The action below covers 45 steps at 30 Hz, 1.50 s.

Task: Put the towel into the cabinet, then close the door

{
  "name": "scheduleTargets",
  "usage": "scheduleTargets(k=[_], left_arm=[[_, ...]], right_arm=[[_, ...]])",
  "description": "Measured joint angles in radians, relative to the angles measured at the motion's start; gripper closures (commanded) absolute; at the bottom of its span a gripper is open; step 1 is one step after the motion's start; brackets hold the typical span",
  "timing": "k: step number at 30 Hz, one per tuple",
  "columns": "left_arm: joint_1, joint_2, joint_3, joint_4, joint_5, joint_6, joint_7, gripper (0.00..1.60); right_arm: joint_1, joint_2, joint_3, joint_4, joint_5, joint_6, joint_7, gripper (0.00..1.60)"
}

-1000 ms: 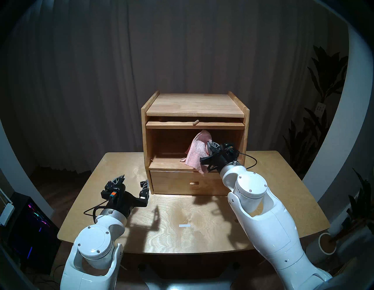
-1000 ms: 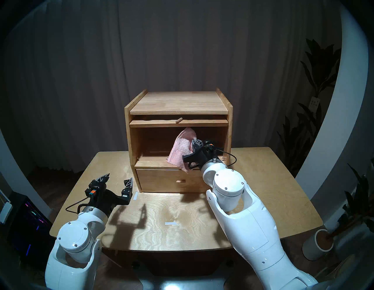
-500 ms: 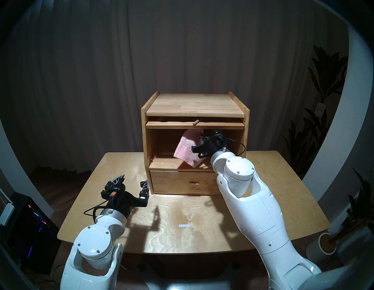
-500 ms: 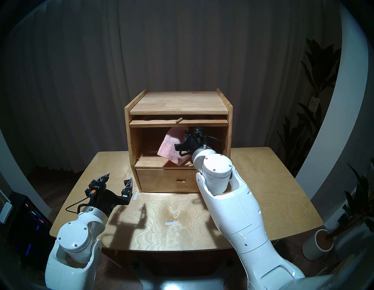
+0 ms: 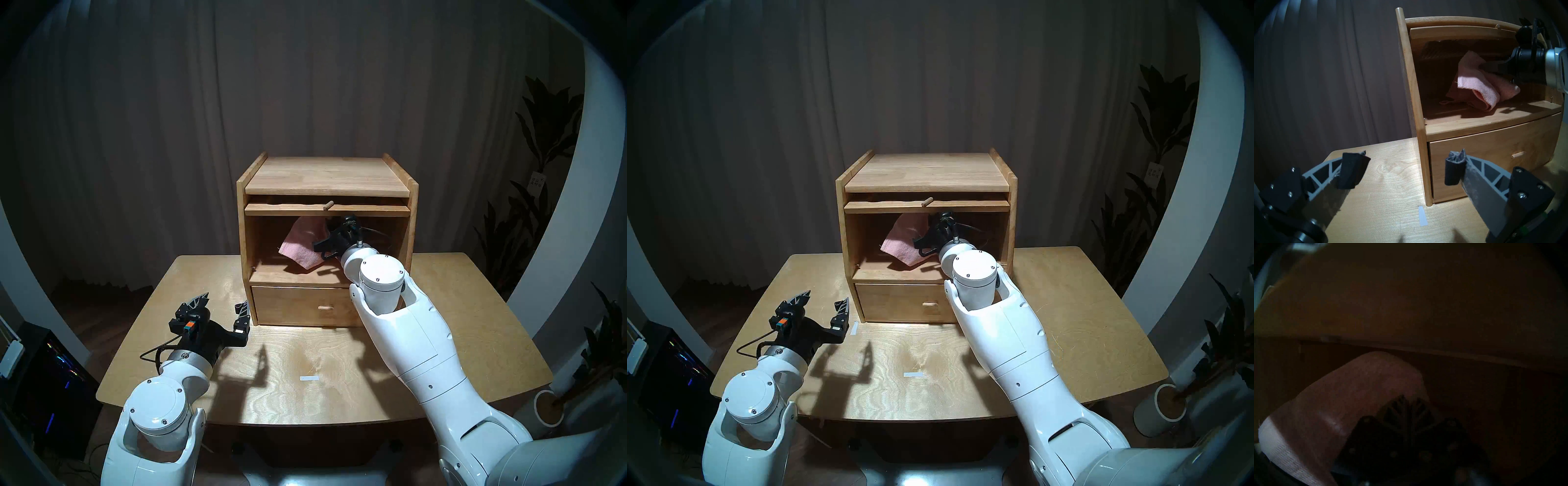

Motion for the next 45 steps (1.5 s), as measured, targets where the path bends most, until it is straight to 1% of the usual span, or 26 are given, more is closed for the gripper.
scheduleTargets(k=[2, 7, 8, 11, 12, 17, 23, 29, 35, 45], left_arm=[[0.0, 0.0, 0.0, 0.0, 0.0, 0.0, 0.0, 0.0], [0.001, -0.001, 0.0, -0.001, 0.0, 0.0, 0.0, 0.0], [0.001, -0.001, 0.0, -0.001, 0.0, 0.0, 0.0, 0.0], [0.001, -0.001, 0.0, -0.001, 0.0, 0.0, 0.0, 0.0], [0.001, -0.001, 0.0, -0.002, 0.0, 0.0, 0.0, 0.0], [0.001, -0.001, 0.0, -0.002, 0.0, 0.0, 0.0, 0.0], [0.001, -0.002, 0.0, -0.002, 0.0, 0.0, 0.0, 0.0], [0.001, -0.002, 0.0, -0.002, 0.0, 0.0, 0.0, 0.0], [0.001, -0.002, 0.0, -0.002, 0.0, 0.0, 0.0, 0.0], [0.002, -0.002, 0.0, -0.002, 0.0, 0.0, 0.0, 0.0]], right_arm=[[0.002, 0.002, -0.01, 0.021, -0.021, -0.036, -0.008, 1.6], [-0.003, 0.023, -0.042, 0.024, -0.072, -0.095, -0.016, 1.6], [-0.005, 0.033, -0.052, 0.028, -0.091, -0.117, -0.02, 1.6], [-0.006, 0.043, -0.059, 0.043, -0.11, -0.143, -0.025, 1.6], [-0.004, 0.049, -0.061, 0.06, -0.12, -0.16, -0.029, 1.6], [0.012, 0.059, -0.059, 0.114, -0.139, -0.191, -0.04, 1.6], [0.062, 0.054, -0.048, 0.183, -0.153, -0.206, -0.047, 1.6], [0.112, 0.042, -0.046, 0.23, -0.168, -0.207, -0.047, 1.6], [0.167, 0.025, -0.062, 0.289, -0.188, -0.206, -0.039, 1.6], [0.196, 0.011, -0.095, 0.357, -0.215, -0.223, -0.04, 1.6]])
